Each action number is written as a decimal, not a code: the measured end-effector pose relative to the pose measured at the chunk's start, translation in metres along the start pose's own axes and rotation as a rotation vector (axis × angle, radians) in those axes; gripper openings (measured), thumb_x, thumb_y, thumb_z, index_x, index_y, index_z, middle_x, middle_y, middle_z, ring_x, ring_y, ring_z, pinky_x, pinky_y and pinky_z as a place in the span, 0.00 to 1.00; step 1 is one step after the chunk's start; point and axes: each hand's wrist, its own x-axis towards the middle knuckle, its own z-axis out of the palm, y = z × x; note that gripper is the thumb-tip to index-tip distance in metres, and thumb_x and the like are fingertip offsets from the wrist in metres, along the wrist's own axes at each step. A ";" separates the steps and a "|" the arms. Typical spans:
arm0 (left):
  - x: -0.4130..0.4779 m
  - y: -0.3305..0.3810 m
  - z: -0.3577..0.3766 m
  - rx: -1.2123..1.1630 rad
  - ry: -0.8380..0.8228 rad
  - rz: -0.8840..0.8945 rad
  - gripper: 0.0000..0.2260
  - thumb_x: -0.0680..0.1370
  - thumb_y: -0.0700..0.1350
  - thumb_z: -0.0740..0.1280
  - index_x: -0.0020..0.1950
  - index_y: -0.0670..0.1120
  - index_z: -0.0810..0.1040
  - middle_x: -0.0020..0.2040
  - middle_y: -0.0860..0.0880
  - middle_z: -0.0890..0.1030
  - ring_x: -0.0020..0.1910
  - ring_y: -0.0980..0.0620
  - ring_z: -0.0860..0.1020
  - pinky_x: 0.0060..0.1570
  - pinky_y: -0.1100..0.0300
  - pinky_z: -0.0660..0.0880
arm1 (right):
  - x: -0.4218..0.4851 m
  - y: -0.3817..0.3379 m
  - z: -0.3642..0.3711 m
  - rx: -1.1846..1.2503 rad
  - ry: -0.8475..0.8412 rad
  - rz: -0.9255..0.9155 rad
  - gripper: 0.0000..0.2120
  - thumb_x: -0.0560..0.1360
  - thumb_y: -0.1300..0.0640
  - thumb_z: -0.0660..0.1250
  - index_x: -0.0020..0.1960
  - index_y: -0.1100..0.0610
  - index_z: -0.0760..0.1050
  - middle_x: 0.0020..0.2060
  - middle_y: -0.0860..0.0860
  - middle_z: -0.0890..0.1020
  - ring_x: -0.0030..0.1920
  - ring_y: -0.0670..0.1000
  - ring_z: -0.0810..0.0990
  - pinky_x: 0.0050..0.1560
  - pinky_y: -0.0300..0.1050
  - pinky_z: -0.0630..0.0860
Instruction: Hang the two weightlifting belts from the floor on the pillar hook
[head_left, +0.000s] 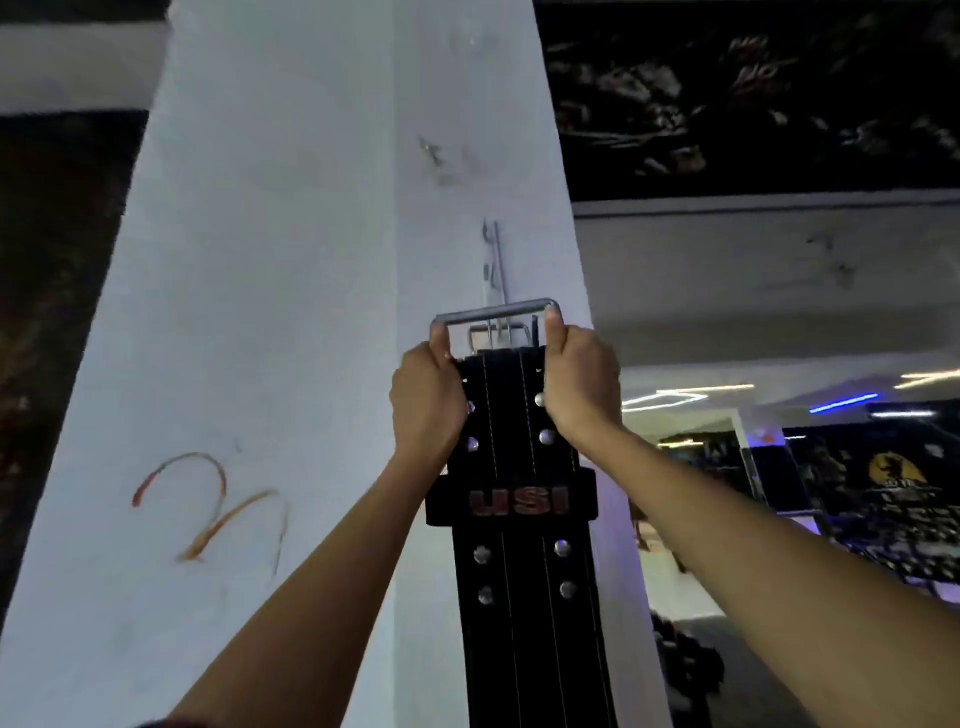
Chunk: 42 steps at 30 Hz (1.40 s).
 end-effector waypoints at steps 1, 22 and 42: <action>0.026 0.002 0.010 0.043 0.011 0.009 0.24 0.83 0.52 0.48 0.32 0.43 0.70 0.31 0.45 0.73 0.36 0.43 0.71 0.39 0.55 0.64 | 0.027 -0.001 0.014 -0.008 0.012 -0.001 0.29 0.79 0.42 0.46 0.40 0.62 0.75 0.39 0.61 0.80 0.44 0.63 0.80 0.39 0.48 0.71; 0.129 -0.060 0.060 -0.603 -0.299 -0.041 0.09 0.77 0.47 0.65 0.43 0.42 0.79 0.32 0.48 0.81 0.29 0.52 0.79 0.29 0.62 0.74 | 0.115 0.040 0.058 0.511 -0.423 0.079 0.07 0.78 0.55 0.58 0.48 0.55 0.73 0.36 0.49 0.77 0.36 0.48 0.77 0.35 0.39 0.75; 0.150 -0.039 0.057 -0.377 -0.240 -0.203 0.16 0.72 0.49 0.71 0.46 0.35 0.80 0.39 0.42 0.82 0.30 0.48 0.79 0.22 0.64 0.73 | 0.129 0.022 0.060 0.169 -0.178 0.218 0.16 0.73 0.48 0.67 0.45 0.62 0.73 0.41 0.54 0.76 0.43 0.54 0.75 0.47 0.46 0.73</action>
